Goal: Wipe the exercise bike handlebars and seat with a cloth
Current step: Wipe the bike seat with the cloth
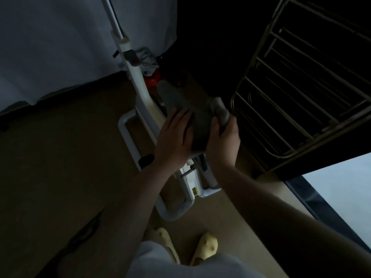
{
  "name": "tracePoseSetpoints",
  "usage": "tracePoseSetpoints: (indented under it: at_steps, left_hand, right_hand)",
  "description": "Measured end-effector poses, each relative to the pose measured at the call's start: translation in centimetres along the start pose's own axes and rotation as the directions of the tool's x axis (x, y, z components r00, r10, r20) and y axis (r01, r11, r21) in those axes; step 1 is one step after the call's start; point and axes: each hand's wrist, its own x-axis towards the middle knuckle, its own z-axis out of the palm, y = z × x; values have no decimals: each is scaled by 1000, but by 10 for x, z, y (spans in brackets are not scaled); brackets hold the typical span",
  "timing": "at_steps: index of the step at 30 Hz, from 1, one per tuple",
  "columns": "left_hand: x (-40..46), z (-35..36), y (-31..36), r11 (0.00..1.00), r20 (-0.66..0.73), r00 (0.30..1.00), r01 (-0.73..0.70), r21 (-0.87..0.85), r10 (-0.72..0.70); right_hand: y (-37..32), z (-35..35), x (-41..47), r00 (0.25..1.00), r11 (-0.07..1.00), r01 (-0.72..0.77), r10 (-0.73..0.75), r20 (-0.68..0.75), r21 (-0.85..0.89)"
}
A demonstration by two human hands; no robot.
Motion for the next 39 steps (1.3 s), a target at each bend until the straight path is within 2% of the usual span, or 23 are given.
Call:
tracePoseSetpoints:
  at_steps: [2,3,7,10,13,17,20,24,27,31,35,39]
  left_hand:
    - [0,-1,-2,1000,11,1000,-16,16,16]
    - [1,-2,-2,1000,25,999,-24,10,23]
    - [1,-5,-6,996,97,994,-45,-81,53]
    - [4,-7,-18,982,179,975,-100,-160,128]
    - [10,-16,-33,957,290,919,-221,-187,268]
    - [33,-33,-48,915,293,870,-350,-202,397]
    - [44,-29,-56,875,294,826,-436,-211,482]
    - [39,-23,-56,884,323,824,-412,-222,466]
    - [39,-22,-60,884,339,817,-426,-192,467]
    - [40,-18,-59,885,327,823,-431,-173,465]
    - [40,-19,-60,884,325,823,-432,-177,467]
    - [43,-20,-60,889,359,813,-426,-170,458]
  right_hand:
    - [-1,5,-26,990,990,141,-141,13,-4]
    - [-2,3,-24,988,988,155,-155,20,-6]
    - [-5,-1,14,991,988,-129,131,-19,85]
    - [-17,18,-24,990,994,-77,86,-111,83]
    - [-19,30,-34,982,995,-84,92,-162,54]
    - [-25,31,-7,902,953,-248,293,-317,177]
    - [-41,62,-49,906,976,-161,206,-369,150]
    - [-28,57,-36,885,983,-171,186,-426,74]
    - [-35,70,-44,821,958,-216,283,-496,190]
    - [-55,102,-74,821,955,-216,291,-492,205]
    - [-44,79,-42,710,901,-212,409,-573,380]
    - [-60,113,-71,720,918,-184,369,-587,351]
